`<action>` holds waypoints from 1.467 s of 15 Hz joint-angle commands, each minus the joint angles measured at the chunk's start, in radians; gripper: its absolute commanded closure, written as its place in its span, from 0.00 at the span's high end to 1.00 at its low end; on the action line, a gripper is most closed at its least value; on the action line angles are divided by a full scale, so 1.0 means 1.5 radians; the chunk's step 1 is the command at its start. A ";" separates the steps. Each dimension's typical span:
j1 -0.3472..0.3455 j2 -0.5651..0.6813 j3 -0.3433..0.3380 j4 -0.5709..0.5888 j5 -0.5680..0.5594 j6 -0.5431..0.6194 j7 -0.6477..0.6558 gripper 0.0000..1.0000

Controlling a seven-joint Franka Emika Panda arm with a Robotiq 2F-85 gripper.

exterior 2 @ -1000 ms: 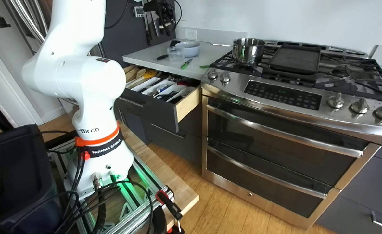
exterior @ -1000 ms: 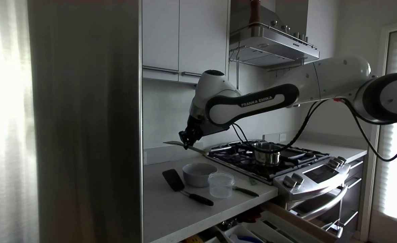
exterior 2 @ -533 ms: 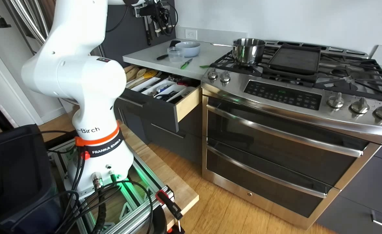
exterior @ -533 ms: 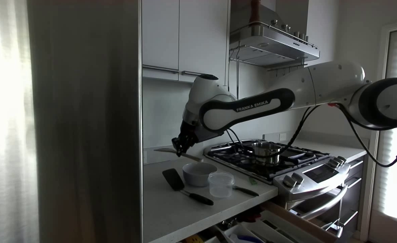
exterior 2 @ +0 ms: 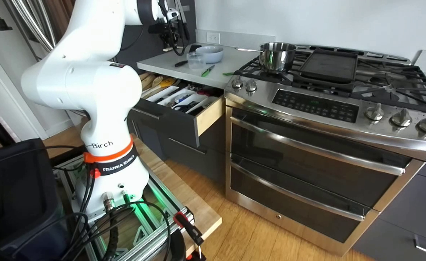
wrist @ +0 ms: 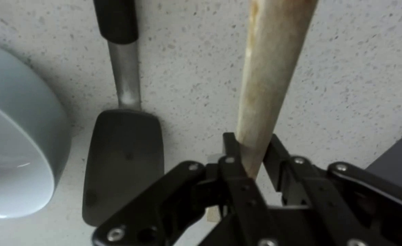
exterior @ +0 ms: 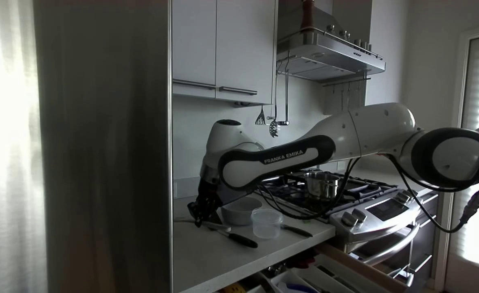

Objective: Place the gray spoon on the left side of the countertop

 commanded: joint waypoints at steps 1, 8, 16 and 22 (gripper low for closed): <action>0.021 0.065 -0.024 0.087 0.022 -0.058 0.001 0.06; 0.027 0.116 -0.041 0.149 0.010 -0.116 0.033 0.06; 0.021 0.124 -0.031 0.177 0.016 -0.145 0.016 0.79; 0.007 0.025 -0.022 0.158 0.022 -0.192 -0.002 1.00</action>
